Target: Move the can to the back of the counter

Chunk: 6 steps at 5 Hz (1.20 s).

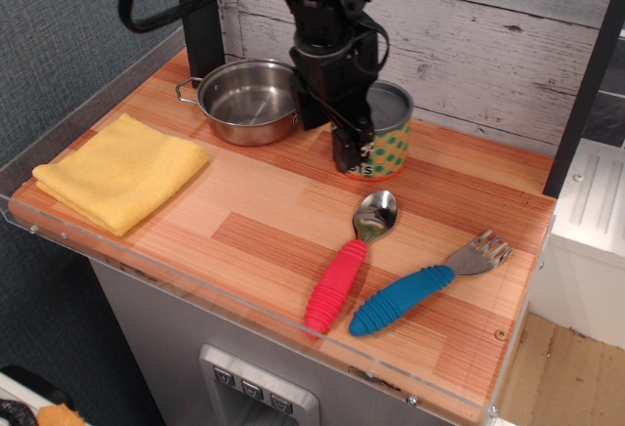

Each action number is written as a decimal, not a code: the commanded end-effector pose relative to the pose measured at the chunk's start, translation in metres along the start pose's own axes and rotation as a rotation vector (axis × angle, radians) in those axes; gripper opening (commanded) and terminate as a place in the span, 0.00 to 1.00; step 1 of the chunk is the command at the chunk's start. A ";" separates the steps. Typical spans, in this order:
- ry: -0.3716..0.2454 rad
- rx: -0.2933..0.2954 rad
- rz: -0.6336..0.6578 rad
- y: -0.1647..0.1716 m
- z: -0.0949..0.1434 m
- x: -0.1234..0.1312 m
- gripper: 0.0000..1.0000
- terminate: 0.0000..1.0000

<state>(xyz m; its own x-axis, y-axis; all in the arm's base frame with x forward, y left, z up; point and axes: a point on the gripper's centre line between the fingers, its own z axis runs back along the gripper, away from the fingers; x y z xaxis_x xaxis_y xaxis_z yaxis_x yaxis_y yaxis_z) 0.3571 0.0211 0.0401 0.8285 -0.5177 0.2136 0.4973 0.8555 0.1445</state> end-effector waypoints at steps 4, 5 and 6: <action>-0.118 -0.049 -0.019 -0.001 0.029 0.025 1.00 0.00; -0.109 -0.002 0.050 0.007 0.049 0.007 1.00 0.00; -0.072 -0.062 0.169 0.021 0.071 -0.012 1.00 0.00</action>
<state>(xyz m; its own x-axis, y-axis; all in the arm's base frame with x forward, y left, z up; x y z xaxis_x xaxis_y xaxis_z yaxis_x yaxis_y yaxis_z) 0.3334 0.0386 0.0877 0.9071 -0.3425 0.2445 0.3544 0.9351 -0.0049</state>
